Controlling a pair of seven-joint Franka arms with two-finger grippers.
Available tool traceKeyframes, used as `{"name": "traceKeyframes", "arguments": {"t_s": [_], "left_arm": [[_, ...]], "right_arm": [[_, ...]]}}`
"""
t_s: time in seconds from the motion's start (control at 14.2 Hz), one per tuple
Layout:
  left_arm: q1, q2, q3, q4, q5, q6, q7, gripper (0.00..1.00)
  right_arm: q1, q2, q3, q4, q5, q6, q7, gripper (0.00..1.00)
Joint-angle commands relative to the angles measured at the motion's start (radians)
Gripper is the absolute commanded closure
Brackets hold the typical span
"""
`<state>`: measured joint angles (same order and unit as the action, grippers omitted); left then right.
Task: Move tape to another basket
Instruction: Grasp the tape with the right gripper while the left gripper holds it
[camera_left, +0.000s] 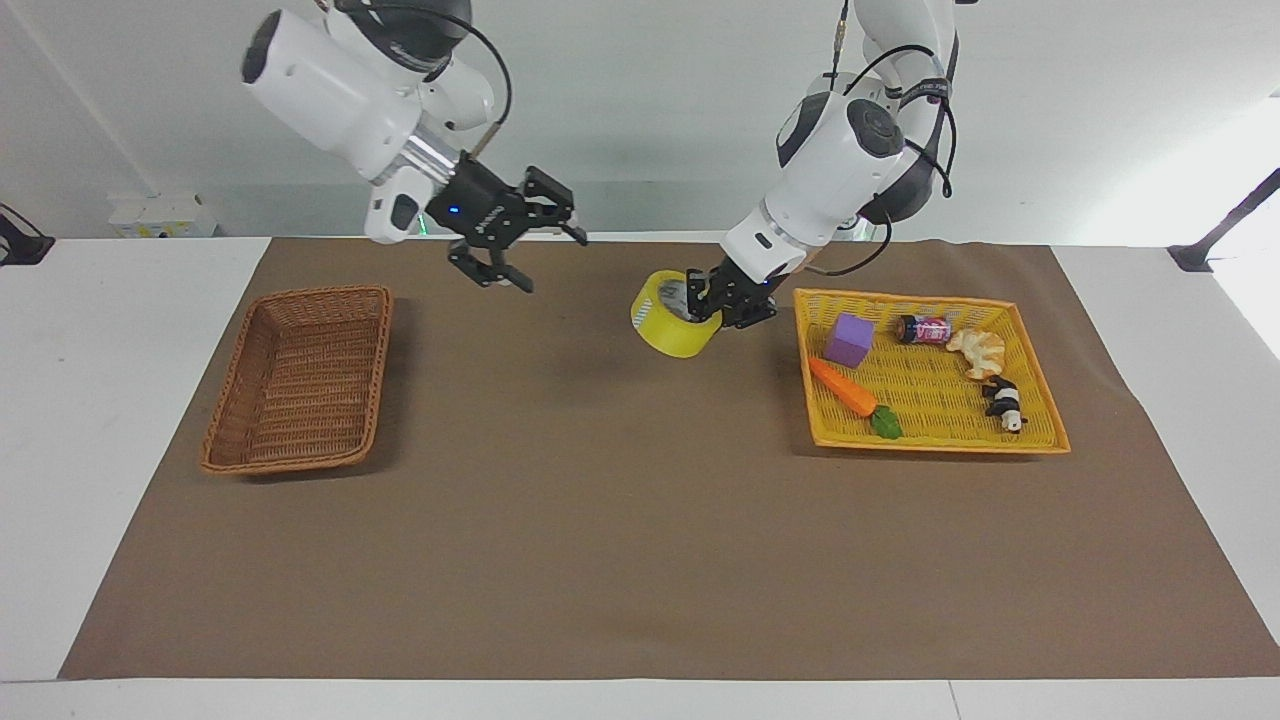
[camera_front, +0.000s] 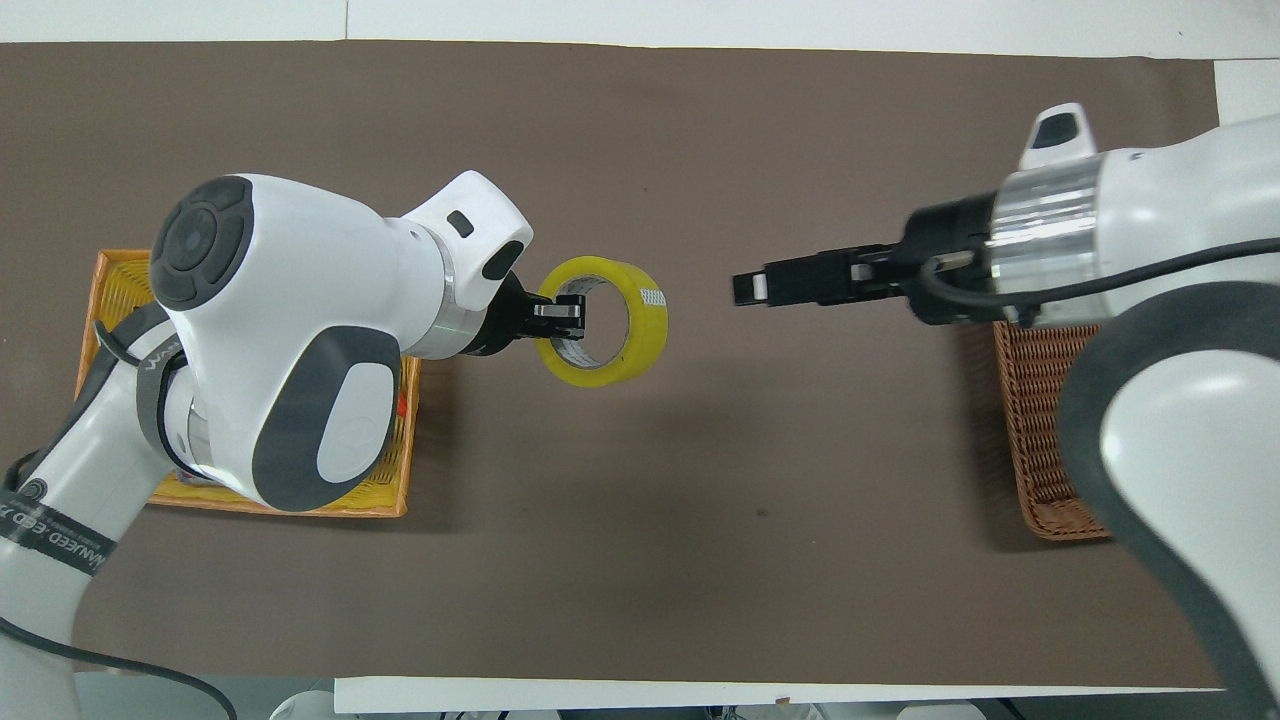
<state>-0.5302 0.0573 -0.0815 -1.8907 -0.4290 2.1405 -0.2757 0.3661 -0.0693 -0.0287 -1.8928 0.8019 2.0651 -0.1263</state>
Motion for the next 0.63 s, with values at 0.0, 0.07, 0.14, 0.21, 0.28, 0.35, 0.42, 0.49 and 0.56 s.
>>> {"name": "traceKeyframes", "arguments": {"t_s": [0.0, 0.07, 0.14, 0.21, 0.28, 0.35, 0.42, 0.49, 0.56], "left_arm": [[-0.005, 0.006, 0.008, 0.016, -0.019, 0.003, 0.003, 0.98], [-0.007, 0.006, 0.009, 0.016, -0.019, -0.002, 0.001, 0.98], [-0.007, 0.004, 0.009, 0.013, -0.019, -0.002, 0.003, 0.98], [-0.007, 0.004, 0.009, 0.013, -0.019, -0.002, 0.001, 0.98], [-0.005, 0.004, 0.009, 0.013, -0.019, -0.001, 0.003, 0.98], [-0.007, 0.004, 0.009, 0.013, -0.019, -0.002, 0.003, 0.98], [-0.007, 0.004, 0.009, 0.013, -0.019, -0.002, 0.001, 0.98], [-0.007, 0.006, 0.009, 0.013, -0.019, -0.001, 0.001, 0.98], [-0.007, 0.004, 0.009, 0.013, -0.019, -0.002, 0.001, 0.98]], "right_arm": [[0.031, 0.02, -0.008, -0.065, 0.048, 0.082, -0.041, 0.0], [0.033, 0.041, -0.007, -0.065, 0.054, 0.084, -0.091, 0.0], [0.033, 0.064, -0.008, -0.065, 0.074, 0.084, -0.131, 0.0], [0.031, 0.081, -0.008, -0.069, 0.12, 0.087, -0.166, 0.0], [0.031, 0.095, -0.008, -0.072, 0.163, 0.111, -0.176, 0.0], [0.033, 0.098, -0.008, -0.08, 0.209, 0.133, -0.173, 0.0], [0.036, 0.1, -0.008, -0.089, 0.262, 0.142, -0.17, 0.0], [0.036, 0.098, -0.008, -0.103, 0.305, 0.141, -0.167, 0.0], [0.036, 0.095, -0.008, -0.108, 0.319, 0.135, -0.164, 0.0]]}}
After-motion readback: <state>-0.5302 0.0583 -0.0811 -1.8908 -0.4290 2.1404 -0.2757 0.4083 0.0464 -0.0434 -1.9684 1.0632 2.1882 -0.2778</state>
